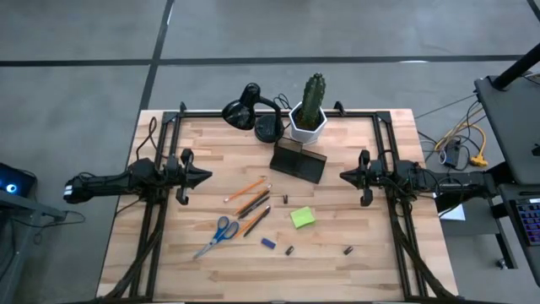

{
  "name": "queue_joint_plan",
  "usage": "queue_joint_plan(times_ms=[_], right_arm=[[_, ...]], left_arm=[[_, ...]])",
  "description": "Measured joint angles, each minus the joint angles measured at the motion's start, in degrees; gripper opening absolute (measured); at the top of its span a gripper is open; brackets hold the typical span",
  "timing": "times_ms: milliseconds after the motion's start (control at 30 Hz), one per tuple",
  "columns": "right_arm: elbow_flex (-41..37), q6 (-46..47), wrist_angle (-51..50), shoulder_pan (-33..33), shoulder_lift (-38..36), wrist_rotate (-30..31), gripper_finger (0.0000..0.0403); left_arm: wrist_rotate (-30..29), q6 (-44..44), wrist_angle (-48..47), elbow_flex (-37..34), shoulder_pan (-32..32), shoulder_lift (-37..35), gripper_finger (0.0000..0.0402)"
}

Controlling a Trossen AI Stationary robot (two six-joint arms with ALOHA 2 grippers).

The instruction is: Pick and place office supplies into organizer

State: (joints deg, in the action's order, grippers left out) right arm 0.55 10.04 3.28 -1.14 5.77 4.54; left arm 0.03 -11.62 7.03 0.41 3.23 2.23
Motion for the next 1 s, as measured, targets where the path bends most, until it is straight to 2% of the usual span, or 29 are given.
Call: queue_joint_plan(times_ms=[567, 700, 900, 1000], right_arm=[[0.00, -0.09, 0.00, 0.01, 0.01, 0.00, 0.0009], [0.01, -0.10, -0.01, 0.00, 0.02, 0.01, 0.0009], [0.01, -0.04, 0.01, 0.00, -0.01, -0.01, 0.0009], [0.00, -0.07, 0.01, 0.00, 0.00, 0.00, 0.0008]], left_arm=[[-0.09, 0.53, 0.00, 0.00, 0.03, -0.01, 0.0000], [-6.44, 9.37, 0.00, -0.01, 0.07, -0.01, 0.0000], [-6.57, 21.12, -0.02, 0.02, 0.06, -0.02, 0.0000], [-6.56, 22.53, -0.02, 0.01, 0.06, -0.02, 0.0000]])
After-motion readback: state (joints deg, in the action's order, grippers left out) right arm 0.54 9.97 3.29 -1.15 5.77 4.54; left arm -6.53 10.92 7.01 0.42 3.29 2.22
